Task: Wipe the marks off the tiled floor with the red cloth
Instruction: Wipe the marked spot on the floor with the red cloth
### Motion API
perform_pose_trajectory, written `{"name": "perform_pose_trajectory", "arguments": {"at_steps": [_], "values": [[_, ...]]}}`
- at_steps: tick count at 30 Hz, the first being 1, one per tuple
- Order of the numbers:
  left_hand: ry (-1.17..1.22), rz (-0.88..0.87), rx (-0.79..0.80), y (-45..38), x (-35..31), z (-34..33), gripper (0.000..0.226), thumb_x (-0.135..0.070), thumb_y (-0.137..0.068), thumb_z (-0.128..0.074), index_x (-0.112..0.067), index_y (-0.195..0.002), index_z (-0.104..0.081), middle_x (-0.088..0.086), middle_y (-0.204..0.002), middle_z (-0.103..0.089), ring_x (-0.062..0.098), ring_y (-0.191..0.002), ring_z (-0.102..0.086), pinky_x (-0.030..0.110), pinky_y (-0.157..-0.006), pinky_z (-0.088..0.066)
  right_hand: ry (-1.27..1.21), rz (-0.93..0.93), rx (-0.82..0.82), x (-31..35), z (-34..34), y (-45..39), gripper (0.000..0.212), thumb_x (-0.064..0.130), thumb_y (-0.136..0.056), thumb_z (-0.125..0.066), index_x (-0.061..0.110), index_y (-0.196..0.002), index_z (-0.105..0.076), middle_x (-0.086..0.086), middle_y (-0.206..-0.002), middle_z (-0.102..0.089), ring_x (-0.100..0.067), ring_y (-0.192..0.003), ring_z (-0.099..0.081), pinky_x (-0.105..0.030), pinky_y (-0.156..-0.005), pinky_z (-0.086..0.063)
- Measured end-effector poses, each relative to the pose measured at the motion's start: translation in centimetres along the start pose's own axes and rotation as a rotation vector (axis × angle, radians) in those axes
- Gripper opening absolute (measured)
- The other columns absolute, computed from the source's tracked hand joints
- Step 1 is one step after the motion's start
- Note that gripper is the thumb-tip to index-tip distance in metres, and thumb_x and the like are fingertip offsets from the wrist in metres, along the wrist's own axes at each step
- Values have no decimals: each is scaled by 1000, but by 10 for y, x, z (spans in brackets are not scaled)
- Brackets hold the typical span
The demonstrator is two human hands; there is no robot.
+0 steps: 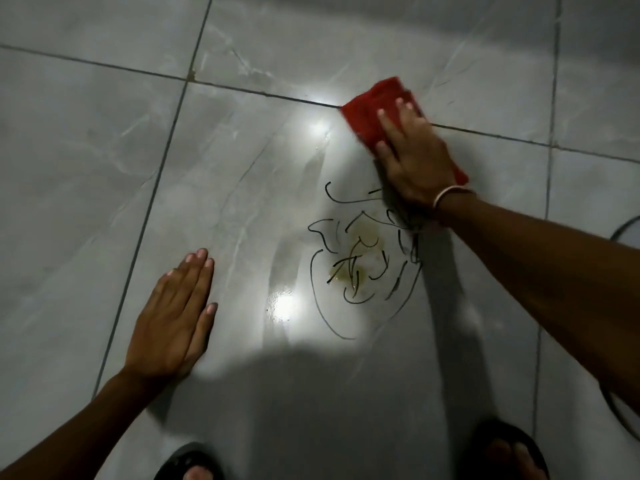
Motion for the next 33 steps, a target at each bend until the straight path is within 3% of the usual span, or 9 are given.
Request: {"name": "perform_pose_trajectory", "arguments": {"at_steps": [8,11,14,18,20,24,27,30,33], "values": [[9,-23,-29,0,1,0,64,-32,-103,-31,-3,-160,-22,14,-171,-23,27,-159,-20,49,-128,-25,-179,838,390,153,-59,280,51,32,-107,-45,17,-155,-38,-12,-166,-34,-27,-156,-29,-43,-130,-24],[3,-27,-47,1,2,-1,64,-31,-103,-32,-4,-160,-22,14,-170,-24,27,-159,-20,48,-128,-25,-138,1189,394,135,-62,280,45,23,-106,-54,14,-149,-50,-13,-160,-45,-28,-151,-41,-44,-121,-38],[4,-35,-50,-1,3,-1,65,-30,-102,-34,-3,-160,-22,15,-170,-24,27,-159,-20,47,-128,-23,-47,911,127,90,-39,172,47,12,-98,-63,16,-144,-56,-15,-152,-55,-33,-140,-54,-49,-118,-45],[3,-37,-53,1,2,-2,64,-31,-103,-33,-5,-160,-21,14,-171,-23,26,-160,-19,47,-129,-22,-53,4,-153,2,9,32,48,19,-107,-46,11,-154,-41,-22,-164,-34,-38,-153,-33,-53,-124,-33],[-8,-30,-67,0,2,0,64,-30,-103,-34,-4,-160,-22,14,-170,-24,26,-159,-20,44,-129,-21,-53,-153,-167,7,10,19,49,23,-109,-40,9,-157,-34,-23,-167,-27,-37,-156,-25,-52,-128,-26],[-12,-36,-63,0,0,1,64,-29,-103,-34,-4,-160,-23,15,-170,-25,27,-159,-21,45,-128,-22,-99,300,-35,92,-28,148,52,21,-103,-47,7,-152,-43,-20,-163,-38,-34,-155,-31,-52,-126,-30],[-9,-42,-76,0,2,0,64,-30,-103,-33,-5,-160,-22,15,-170,-24,27,-159,-21,47,-128,-24,-228,886,351,149,-59,291,50,20,-102,-44,10,-151,-46,-14,-163,-41,-26,-155,-32,-43,-129,-27],[-14,-37,-75,1,1,1,64,-29,-103,-34,-4,-160,-22,15,-171,-23,26,-159,-21,45,-128,-23,-177,1357,448,141,-65,288,45,17,-100,-56,5,-143,-56,-17,-156,-50,-30,-148,-45,-44,-122,-38],[-15,-31,-58,-1,3,1,64,-30,-103,-33,-5,-161,-21,14,-171,-22,25,-160,-18,38,-130,-14,-42,1088,199,105,-42,158,45,18,-97,-62,9,-142,-58,-19,-154,-52,-35,-144,-49,-51,-119,-43]]}}
Point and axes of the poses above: each hand's wrist, its own y-axis away from the middle knuckle, its own z-axis out of the back of the hand, x = y × z, the point moved 6 cm from there along -y, towards the middle knuckle
